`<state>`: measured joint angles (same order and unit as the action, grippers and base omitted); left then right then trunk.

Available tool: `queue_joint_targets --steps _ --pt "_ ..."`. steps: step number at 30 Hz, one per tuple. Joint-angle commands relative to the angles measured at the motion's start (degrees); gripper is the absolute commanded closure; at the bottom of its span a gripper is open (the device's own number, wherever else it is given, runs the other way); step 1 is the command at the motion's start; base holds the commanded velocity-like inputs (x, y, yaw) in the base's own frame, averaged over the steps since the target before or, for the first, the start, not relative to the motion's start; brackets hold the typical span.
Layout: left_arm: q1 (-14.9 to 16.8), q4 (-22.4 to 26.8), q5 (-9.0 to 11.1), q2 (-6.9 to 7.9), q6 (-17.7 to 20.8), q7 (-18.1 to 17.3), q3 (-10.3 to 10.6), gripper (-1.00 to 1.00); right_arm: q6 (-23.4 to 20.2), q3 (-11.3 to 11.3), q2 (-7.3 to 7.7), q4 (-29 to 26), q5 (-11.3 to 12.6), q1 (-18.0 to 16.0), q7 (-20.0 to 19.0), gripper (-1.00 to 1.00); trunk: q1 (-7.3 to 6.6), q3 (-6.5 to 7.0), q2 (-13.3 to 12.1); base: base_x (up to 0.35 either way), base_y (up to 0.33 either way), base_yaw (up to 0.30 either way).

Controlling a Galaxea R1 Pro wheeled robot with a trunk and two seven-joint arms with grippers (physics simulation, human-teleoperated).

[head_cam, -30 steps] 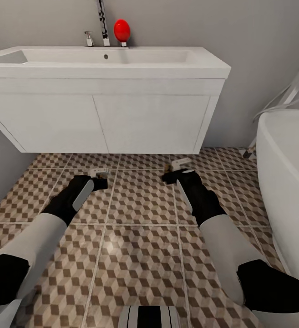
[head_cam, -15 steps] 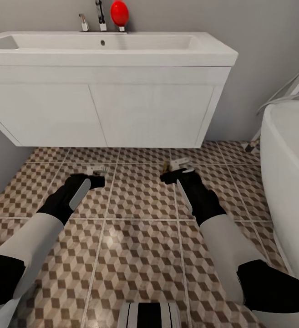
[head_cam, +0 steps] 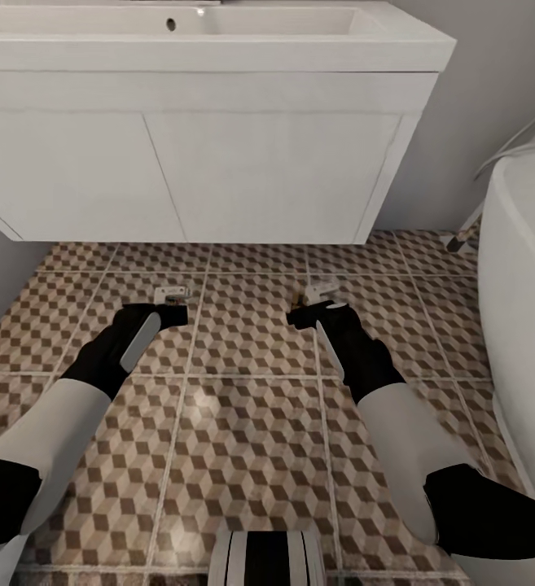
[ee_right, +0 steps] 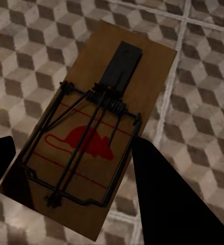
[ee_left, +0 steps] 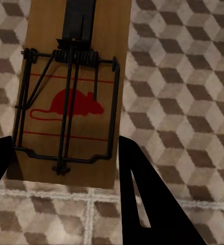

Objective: Take the four mousetraps from the cabinet in the bathroom and place them on the bathroom floor. Make sure all four end up on the same floor surface, and ensure that at least two of them are either under or directly next to the same bathroom sink.

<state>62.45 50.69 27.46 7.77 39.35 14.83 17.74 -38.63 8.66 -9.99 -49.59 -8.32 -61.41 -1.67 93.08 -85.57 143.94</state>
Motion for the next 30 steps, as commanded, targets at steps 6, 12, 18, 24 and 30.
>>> queue_joint_targets --steps 6,12,18,24,30 --pt "0.0 4.9 0.4 1.33 0.7 0.6 0.3 1.00 -0.3 0.0 -0.01 -0.1 -0.3 0.0 -0.4 1.00 0.14 -1.90 0.1 0.000 0.000 0.000" --pt "-0.3 9.1 0.4 2.61 0.9 0.6 0.3 1.00 -0.3 0.0 -0.01 -0.2 -0.3 0.0 -0.4 1.00 0.29 -3.76 0.2 0.000 0.000 0.000" --pt "-0.4 9.3 0.5 2.68 0.9 0.6 0.3 1.00 -0.3 0.1 -0.01 -0.4 -0.3 0.0 -0.4 1.00 0.45 -5.62 0.3 0.000 0.000 0.000" --pt "-0.7 9.1 0.5 2.67 0.9 0.6 0.3 1.00 -0.3 0.1 -0.01 -0.6 -0.3 0.0 -0.4 1.00 0.60 -7.48 0.3 0.000 0.000 0.000" --pt "-0.8 9.0 0.5 2.61 0.9 0.6 0.3 1.00 -0.3 0.2 -0.01 -2.7 -0.3 0.0 -0.3 1.00 0.76 -9.35 0.4 0.000 0.000 0.000"
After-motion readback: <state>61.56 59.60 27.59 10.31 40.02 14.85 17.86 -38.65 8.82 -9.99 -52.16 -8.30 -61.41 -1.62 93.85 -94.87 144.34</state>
